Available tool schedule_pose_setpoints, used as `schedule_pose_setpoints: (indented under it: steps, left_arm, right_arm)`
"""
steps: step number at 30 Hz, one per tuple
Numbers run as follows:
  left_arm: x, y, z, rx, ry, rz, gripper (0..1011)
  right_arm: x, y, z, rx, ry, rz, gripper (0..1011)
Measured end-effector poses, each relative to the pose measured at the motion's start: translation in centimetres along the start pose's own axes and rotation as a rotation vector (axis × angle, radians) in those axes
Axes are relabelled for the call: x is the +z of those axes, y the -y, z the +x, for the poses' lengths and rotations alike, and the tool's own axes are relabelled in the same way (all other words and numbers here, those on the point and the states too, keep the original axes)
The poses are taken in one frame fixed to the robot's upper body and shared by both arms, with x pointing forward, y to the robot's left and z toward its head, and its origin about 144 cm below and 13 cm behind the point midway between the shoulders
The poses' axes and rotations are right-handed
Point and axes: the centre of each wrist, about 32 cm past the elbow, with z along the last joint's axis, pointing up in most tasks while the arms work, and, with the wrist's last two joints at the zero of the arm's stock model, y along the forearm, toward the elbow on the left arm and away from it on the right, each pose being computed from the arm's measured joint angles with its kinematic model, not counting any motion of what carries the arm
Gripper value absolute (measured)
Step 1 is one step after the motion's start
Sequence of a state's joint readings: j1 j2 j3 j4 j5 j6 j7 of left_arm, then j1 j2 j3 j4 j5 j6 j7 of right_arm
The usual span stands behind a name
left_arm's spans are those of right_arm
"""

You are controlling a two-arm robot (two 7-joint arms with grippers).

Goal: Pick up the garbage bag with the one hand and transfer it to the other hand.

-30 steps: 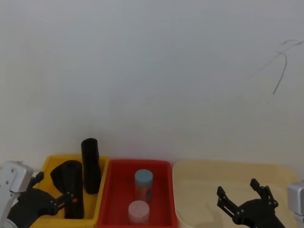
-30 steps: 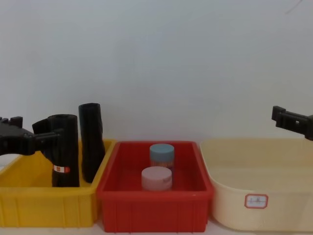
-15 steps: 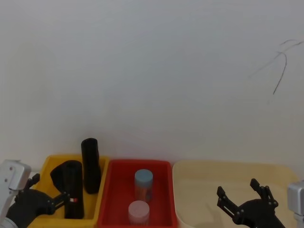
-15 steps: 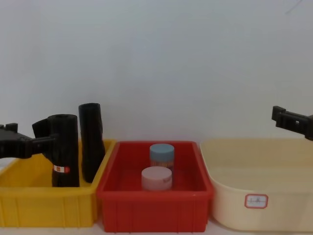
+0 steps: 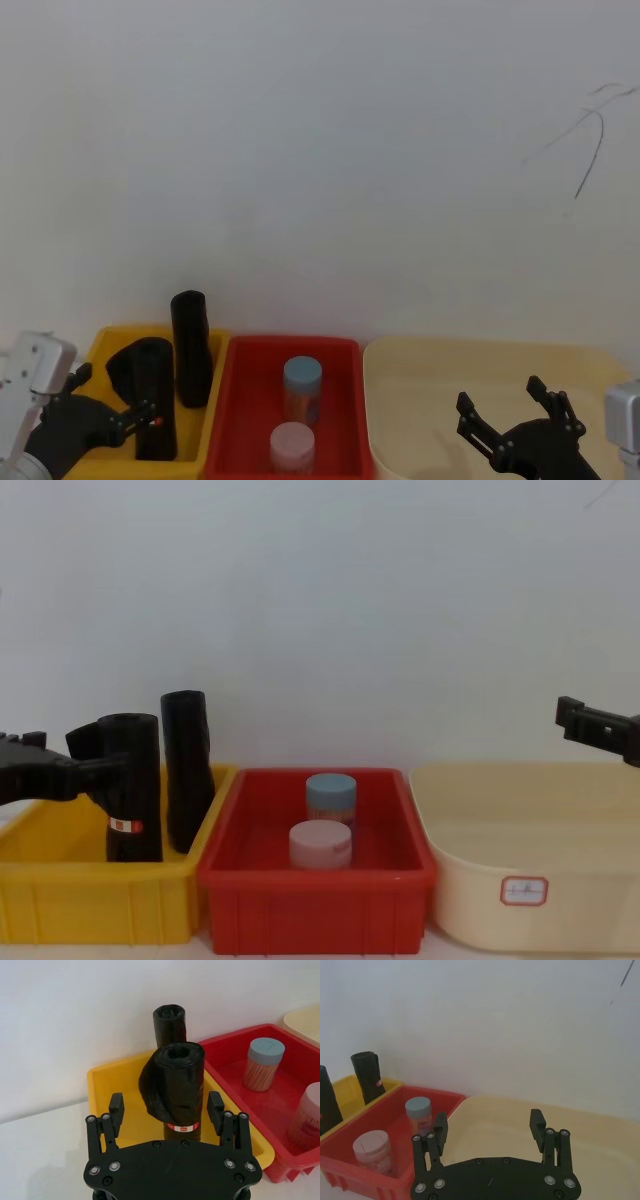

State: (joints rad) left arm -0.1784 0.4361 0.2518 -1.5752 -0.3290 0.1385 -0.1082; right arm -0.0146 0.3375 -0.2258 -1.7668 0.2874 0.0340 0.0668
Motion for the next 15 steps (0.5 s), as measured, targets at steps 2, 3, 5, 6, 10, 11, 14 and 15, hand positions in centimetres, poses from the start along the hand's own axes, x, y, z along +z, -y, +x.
schedule_pose_setpoints:
  steps: [2, 3, 5, 6, 10, 11, 14, 15]
  left_arm:
    - [0.06, 0.17, -0.15, -0.003, -0.001, -0.001, 1001]
    - [0.07, 0.23, -0.19, -0.003, -0.002, 0.000, 1001]
    - [0.11, 0.37, -0.31, -0.004, -0.003, 0.000, 1001]
    - [0.12, 0.42, -0.34, -0.003, -0.003, 0.001, 1001]
    - [0.13, 0.66, -0.53, 0.005, -0.005, 0.003, 1001]
    - [0.13, 0.72, -0.57, 0.007, -0.006, 0.003, 1001]
    - [0.13, 0.90, -0.63, 0.019, -0.008, 0.006, 1001]
    - [0.13, 1.00, -0.63, 0.024, -0.009, 0.006, 1001]
  right_arm:
    - [0.00, 0.00, 0.00, 0.000, 0.000, 0.000, 1000]
    - [0.00, 0.00, 0.00, 0.000, 0.000, 0.000, 1000]
    - [0.00, 0.00, 0.00, 0.000, 0.000, 0.000, 1000]
    - [0.00, 0.00, 0.00, 0.000, 0.000, 0.000, 1000]
    - [0.00, 0.00, 0.00, 0.000, 0.000, 0.000, 1000]
    - [0.00, 0.00, 0.00, 0.000, 0.000, 0.000, 1000]
    - [0.00, 0.00, 0.00, 0.000, 0.000, 0.000, 1000]
    - [0.00, 0.00, 0.00, 0.000, 0.000, 0.000, 1000]
